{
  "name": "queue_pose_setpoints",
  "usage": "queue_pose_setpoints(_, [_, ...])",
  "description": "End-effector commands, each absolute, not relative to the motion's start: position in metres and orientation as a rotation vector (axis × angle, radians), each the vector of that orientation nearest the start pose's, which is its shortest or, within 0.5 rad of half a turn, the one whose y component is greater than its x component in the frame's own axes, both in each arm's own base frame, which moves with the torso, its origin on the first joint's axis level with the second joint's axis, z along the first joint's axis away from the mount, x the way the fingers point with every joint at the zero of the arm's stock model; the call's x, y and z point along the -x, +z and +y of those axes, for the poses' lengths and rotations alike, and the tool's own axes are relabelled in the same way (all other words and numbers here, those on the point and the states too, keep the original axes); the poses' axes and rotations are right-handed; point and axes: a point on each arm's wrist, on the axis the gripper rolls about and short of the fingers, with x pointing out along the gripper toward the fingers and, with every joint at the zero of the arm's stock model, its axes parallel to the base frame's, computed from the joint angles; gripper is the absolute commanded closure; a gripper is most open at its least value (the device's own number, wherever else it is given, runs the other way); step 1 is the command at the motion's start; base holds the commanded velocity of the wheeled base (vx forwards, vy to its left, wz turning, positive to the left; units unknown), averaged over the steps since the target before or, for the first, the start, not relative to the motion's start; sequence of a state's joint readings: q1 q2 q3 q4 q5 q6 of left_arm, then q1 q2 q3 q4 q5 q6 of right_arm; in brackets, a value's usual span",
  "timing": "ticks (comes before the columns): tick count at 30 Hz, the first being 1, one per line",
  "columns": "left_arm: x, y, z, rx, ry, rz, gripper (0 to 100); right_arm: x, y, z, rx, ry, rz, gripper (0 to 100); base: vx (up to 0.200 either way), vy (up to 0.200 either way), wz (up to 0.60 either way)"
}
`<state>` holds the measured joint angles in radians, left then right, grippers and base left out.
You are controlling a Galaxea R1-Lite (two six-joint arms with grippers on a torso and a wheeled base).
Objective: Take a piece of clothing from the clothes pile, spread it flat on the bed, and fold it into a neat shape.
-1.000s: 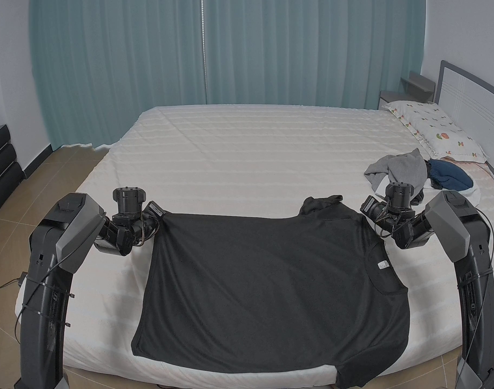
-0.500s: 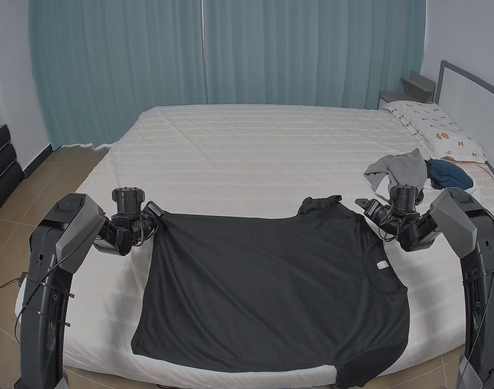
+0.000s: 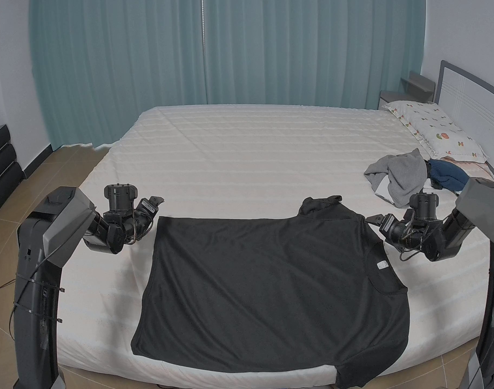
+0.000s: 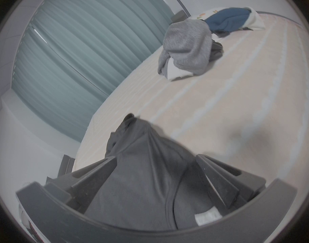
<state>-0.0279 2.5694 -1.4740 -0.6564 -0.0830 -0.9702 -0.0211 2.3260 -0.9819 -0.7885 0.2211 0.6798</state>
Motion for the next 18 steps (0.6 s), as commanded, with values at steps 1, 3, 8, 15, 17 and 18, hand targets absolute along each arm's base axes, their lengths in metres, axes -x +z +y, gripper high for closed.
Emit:
queue_pose_setpoints(1, [-0.447, 0.052, -0.004, 1.024, 0.057, 0.417, 0, -0.320, 0.055, 0.003, -0.781, 0.109, 0.602, 0, 0.000, 0.000, 0.00])
queue_pose_setpoints(3, [-0.432, 0.061, -0.005, 1.031, 0.049, 0.427, 0, -0.300, 0.053, 0.013, -0.780, 0.135, 0.618, 0, -0.200, 0.000, 0.00])
queue_pose_setpoints(8, [-0.392, 0.075, -0.011, 1.034, 0.038, 0.486, 0, -0.260, 0.044, 0.016, -0.791, 0.124, 0.677, 0, -0.200, 0.000, 0.00])
queue_pose_setpoints(15, [-0.311, 0.074, -0.018, 1.039, 0.027, 0.654, 0, -0.231, 0.033, 0.014, -0.817, 0.103, 0.728, 0, -0.200, 0.000, 0.00])
queue_pose_setpoints(17, [-0.295, 0.069, -0.022, 1.034, 0.025, 0.701, 0, -0.228, 0.033, 0.014, -0.820, 0.106, 0.729, 0, -0.200, 0.000, 0.00])
queue_pose_setpoints(18, [-0.287, 0.065, -0.026, 1.028, 0.025, 0.731, 0, -0.226, 0.031, 0.013, -0.820, 0.106, 0.737, 0, -0.200, 0.000, 0.00])
